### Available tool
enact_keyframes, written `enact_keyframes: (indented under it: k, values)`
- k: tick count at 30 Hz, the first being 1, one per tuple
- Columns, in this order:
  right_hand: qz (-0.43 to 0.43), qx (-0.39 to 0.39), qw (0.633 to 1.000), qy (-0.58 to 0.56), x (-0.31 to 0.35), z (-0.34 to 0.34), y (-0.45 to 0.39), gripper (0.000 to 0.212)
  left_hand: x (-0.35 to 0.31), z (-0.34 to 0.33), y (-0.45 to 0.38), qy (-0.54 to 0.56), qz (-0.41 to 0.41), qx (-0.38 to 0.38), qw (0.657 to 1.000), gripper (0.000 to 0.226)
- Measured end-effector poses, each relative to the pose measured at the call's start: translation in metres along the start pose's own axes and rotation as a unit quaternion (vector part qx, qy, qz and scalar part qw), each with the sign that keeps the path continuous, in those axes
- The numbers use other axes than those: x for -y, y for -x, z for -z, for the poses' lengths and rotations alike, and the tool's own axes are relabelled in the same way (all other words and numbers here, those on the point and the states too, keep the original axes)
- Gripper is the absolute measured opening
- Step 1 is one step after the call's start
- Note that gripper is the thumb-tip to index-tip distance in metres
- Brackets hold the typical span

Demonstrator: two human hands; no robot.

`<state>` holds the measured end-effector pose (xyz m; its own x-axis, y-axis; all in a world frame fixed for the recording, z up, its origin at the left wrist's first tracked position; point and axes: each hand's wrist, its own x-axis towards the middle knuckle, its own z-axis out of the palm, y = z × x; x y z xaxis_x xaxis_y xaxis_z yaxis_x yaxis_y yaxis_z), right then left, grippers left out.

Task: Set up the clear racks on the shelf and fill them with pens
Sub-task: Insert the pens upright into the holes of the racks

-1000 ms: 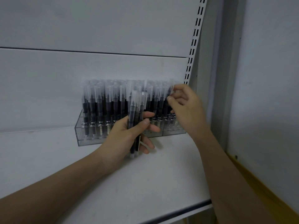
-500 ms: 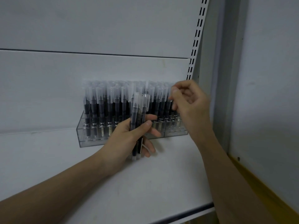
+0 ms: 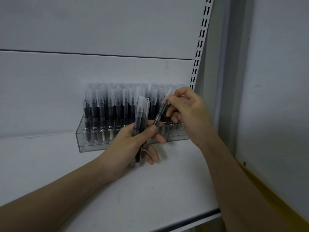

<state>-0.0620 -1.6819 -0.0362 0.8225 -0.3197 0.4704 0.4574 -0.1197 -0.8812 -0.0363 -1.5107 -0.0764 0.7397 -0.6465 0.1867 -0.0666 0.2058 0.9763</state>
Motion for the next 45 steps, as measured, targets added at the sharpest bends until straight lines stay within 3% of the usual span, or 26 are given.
enact_keyframes:
  k: [5, 11, 14, 18, 23, 28, 34, 41, 45]
  values:
    - [-0.012, 0.062, 0.997, 0.035, -0.002, -0.006, 0.004, 0.021, 0.000, 0.000, 0.000, -0.004, -0.008, -0.020, 1.000, 0.033]
    - [0.036, -0.102, 0.994, -0.016, 0.001, 0.007, -0.002, 0.019, 0.000, 0.000, 0.001, -0.022, 0.013, -0.026, 0.999, 0.026]
    - [0.071, -0.186, 0.979, 0.029, -0.004, 0.013, -0.006, 0.021, 0.002, 0.001, 0.000, -0.038, 0.015, -0.032, 0.999, 0.023]
    - [0.132, -0.227, 0.960, 0.101, -0.007, 0.016, -0.007, 0.024, 0.000, -0.001, 0.001, -0.042, 0.006, -0.031, 0.999, 0.016]
    - [0.145, -0.216, 0.952, 0.159, -0.012, 0.017, -0.008, 0.018, 0.000, -0.002, 0.002, -0.032, -0.006, -0.033, 0.999, 0.033]
    - [0.127, -0.190, 0.953, 0.199, -0.014, 0.018, -0.008, 0.017, 0.000, -0.002, 0.001, -0.032, -0.031, -0.024, 0.999, 0.027]
    - [0.034, -0.102, 0.951, 0.289, -0.021, 0.017, -0.007, 0.015, -0.001, -0.001, 0.003, -0.004, -0.022, -0.013, 1.000, 0.034]
    - [0.007, -0.099, 0.943, 0.318, -0.023, 0.019, -0.008, 0.014, 0.000, -0.001, 0.003, 0.029, -0.016, -0.011, 0.999, 0.036]
    - [0.075, -0.171, 0.947, 0.261, -0.014, 0.017, -0.006, 0.010, 0.000, -0.001, 0.003, 0.039, -0.012, -0.013, 0.999, 0.037]
